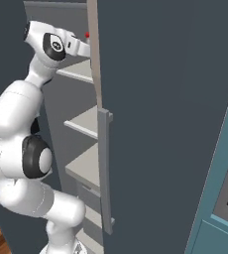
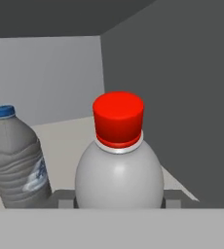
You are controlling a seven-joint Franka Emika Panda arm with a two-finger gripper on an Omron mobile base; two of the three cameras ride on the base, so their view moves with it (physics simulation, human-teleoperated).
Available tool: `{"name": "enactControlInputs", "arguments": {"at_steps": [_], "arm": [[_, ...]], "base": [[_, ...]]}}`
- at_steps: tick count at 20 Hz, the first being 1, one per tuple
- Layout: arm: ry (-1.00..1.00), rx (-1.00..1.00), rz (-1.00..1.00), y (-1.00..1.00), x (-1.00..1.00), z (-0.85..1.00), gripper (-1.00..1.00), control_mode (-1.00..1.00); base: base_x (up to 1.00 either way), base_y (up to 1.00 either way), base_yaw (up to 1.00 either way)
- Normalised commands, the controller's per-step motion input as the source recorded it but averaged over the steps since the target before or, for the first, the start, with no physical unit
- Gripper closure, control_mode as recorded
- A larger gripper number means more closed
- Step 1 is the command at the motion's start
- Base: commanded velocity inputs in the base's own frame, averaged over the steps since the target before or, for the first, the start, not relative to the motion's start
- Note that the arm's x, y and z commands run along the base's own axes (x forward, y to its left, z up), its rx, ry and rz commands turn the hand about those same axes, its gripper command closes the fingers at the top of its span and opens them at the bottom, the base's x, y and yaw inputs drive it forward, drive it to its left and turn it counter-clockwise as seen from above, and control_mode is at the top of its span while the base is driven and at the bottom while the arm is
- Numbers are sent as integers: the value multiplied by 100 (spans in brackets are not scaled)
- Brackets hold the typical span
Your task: Take the bottled waters from the counter and place them in the freezer to freeze. Close the freezer door after placing the bottles.
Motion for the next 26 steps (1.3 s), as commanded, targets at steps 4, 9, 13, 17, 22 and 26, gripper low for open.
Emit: {"name": "enactControlInputs", "arguments": {"at_steps": [4,9,13,17,22,26], "arm": [[0,1,2,-34,22,-11,100,-100],[0,1,2,-27,26,-18,100,-100],[3,0,3,-16,22,-40,100,-100],[4,0,4,-11,19,-44,100,-100],[1,0,4,-8,12,-26,100,-100],[0,0,3,-18,22,-14,100,-100]], "base": [[0,0,0],[0,0,0],[0,0,0],[0,0,0],[0,0,0],[0,0,0]]}}
